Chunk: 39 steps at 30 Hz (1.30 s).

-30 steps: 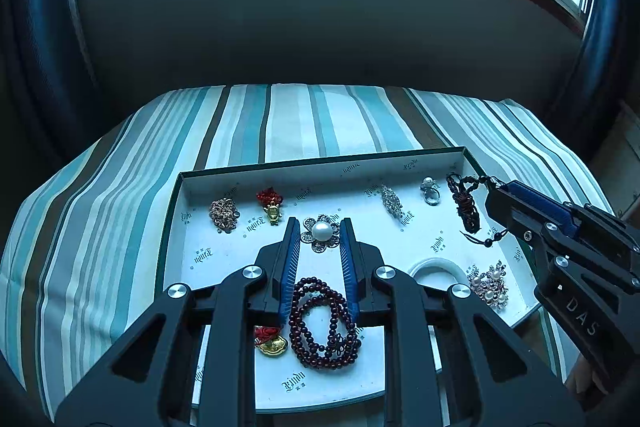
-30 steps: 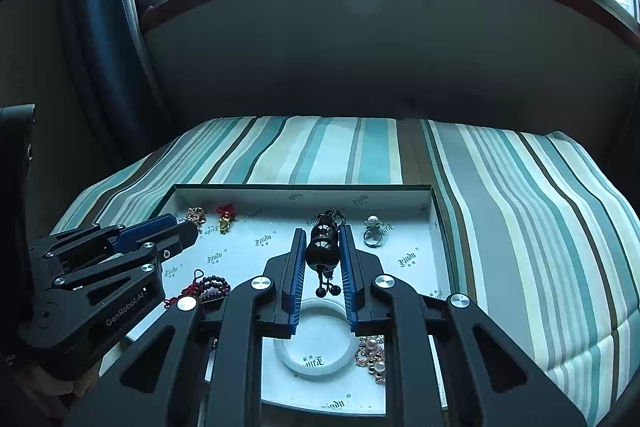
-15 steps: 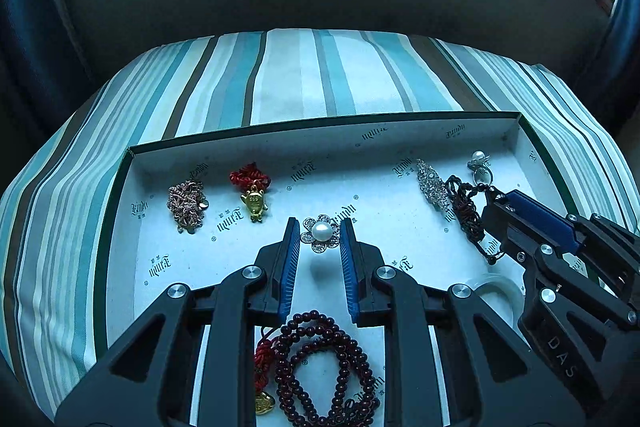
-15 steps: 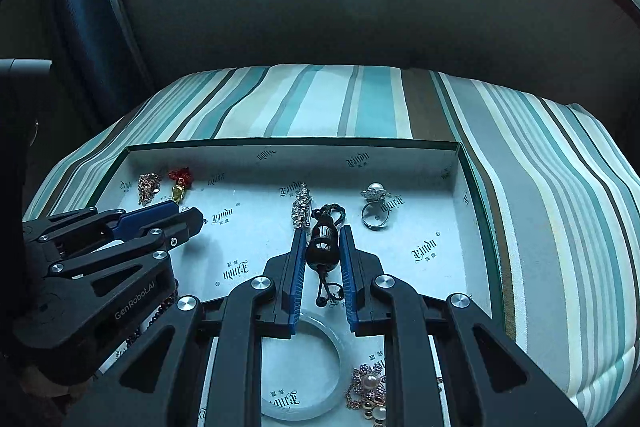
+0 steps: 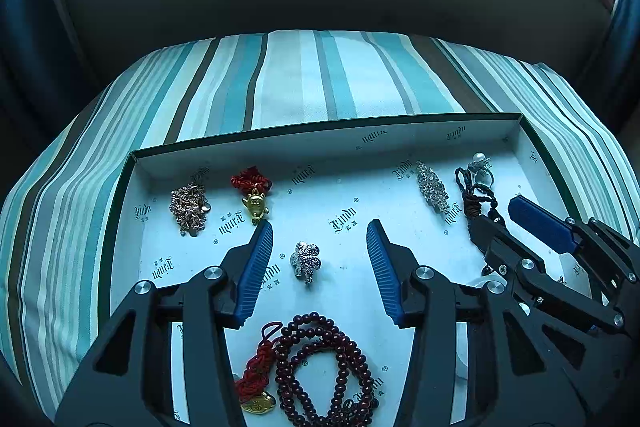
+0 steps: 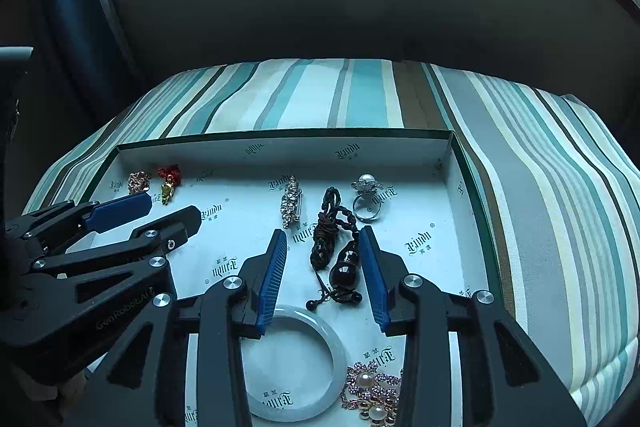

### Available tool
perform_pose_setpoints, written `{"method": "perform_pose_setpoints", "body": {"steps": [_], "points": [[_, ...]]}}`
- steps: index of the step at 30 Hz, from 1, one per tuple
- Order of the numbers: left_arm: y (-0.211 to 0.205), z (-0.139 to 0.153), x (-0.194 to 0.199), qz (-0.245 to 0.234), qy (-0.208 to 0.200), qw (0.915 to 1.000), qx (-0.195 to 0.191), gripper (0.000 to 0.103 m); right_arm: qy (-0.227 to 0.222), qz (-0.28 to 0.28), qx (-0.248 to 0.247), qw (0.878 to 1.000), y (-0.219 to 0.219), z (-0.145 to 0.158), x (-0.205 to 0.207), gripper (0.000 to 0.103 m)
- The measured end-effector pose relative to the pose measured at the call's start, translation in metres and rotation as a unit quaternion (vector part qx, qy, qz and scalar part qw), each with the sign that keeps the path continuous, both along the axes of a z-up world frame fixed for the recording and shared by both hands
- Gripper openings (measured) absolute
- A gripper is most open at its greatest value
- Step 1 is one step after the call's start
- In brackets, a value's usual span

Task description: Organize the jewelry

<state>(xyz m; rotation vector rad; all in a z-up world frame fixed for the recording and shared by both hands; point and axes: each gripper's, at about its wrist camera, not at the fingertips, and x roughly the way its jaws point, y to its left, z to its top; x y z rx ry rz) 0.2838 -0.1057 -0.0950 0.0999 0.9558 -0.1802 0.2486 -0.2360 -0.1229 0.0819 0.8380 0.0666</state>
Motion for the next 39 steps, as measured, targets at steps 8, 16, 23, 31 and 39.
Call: {"method": "perform_pose_setpoints", "body": {"steps": [8, 16, 23, 31, 39], "points": [[0.005, 0.009, -0.015, 0.008, -0.019, 0.9998, 0.003, 0.061, -0.01, -0.006, -0.003, 1.0, -0.002, 0.01, -0.009, 0.043], [0.016, 0.022, -0.044, 0.019, -0.037, 0.9991, 0.001, 0.068, -0.019, -0.016, -0.002, 1.0, -0.003, 0.021, -0.035, 0.055], [0.031, 0.039, -0.089, 0.031, -0.061, 0.9977, -0.007, 0.073, -0.038, -0.018, -0.006, 0.999, 0.001, 0.039, -0.078, 0.065], [0.047, 0.053, -0.145, 0.045, -0.079, 0.9958, -0.012, 0.083, -0.048, -0.004, -0.016, 0.999, 0.015, 0.047, -0.131, 0.068], [0.059, 0.078, -0.177, 0.065, -0.109, 0.9919, -0.013, 0.089, -0.071, 0.002, -0.02, 0.997, 0.024, 0.066, -0.158, 0.072]]}}
